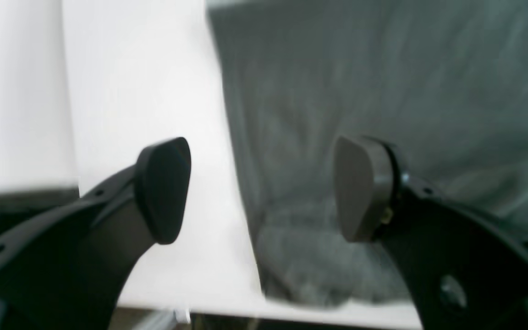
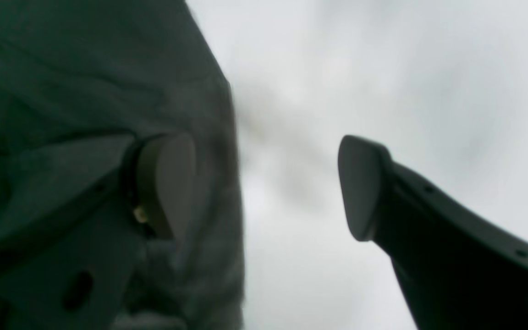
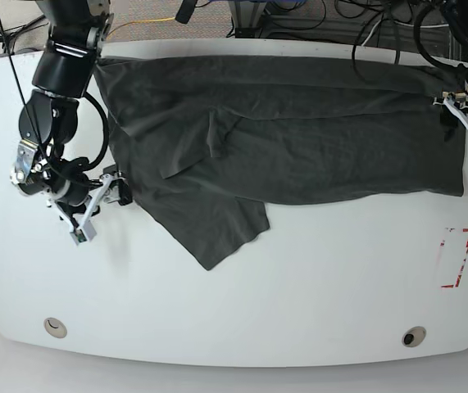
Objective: Fold the T-shirt properly
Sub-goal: 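Reach both grippers to the shirt's unfolded edge and grasp it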
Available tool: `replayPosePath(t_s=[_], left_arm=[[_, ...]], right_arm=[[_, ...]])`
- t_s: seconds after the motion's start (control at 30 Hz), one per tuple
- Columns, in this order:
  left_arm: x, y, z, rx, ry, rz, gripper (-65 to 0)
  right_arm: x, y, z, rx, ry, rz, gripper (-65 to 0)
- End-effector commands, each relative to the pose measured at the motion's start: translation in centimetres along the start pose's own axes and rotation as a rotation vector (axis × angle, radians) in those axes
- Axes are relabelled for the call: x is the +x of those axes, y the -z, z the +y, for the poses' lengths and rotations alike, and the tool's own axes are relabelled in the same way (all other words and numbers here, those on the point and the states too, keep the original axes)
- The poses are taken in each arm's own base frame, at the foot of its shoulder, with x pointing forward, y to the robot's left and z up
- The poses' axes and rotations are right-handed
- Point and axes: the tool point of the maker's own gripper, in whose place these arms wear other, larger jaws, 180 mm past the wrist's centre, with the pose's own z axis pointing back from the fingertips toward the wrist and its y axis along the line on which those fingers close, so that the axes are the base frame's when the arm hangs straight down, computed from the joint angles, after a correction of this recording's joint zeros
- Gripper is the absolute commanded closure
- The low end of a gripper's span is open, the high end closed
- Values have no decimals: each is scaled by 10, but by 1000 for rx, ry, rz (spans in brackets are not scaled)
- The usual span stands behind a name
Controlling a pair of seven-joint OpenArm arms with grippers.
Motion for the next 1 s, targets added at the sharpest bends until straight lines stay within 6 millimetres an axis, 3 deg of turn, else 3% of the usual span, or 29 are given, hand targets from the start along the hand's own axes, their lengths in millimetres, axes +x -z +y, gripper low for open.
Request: replayPosePath(t_s=[0.0, 0.3, 0.5, 0.83, 0.9, 0.97], left_arm=[[7, -6, 14, 36, 34, -9, -446], [16, -4, 16, 43, 25, -35, -446], [16, -7, 23, 62, 15, -37, -446], [17, -6, 24, 65, 14, -40, -446], [26, -6, 28, 75, 10, -65, -446], [36, -5, 33, 90, -3, -91, -447]], right_arm=[[31, 6, 1, 38, 0, -108, -466], [34, 48, 24, 150, 32, -108, -466], [28, 60, 30, 175, 61, -113, -466], [31, 78, 76, 262, 37, -101, -465], [31, 79, 79, 269, 30, -100, -442], [35, 79, 81, 271, 27, -108, -365]])
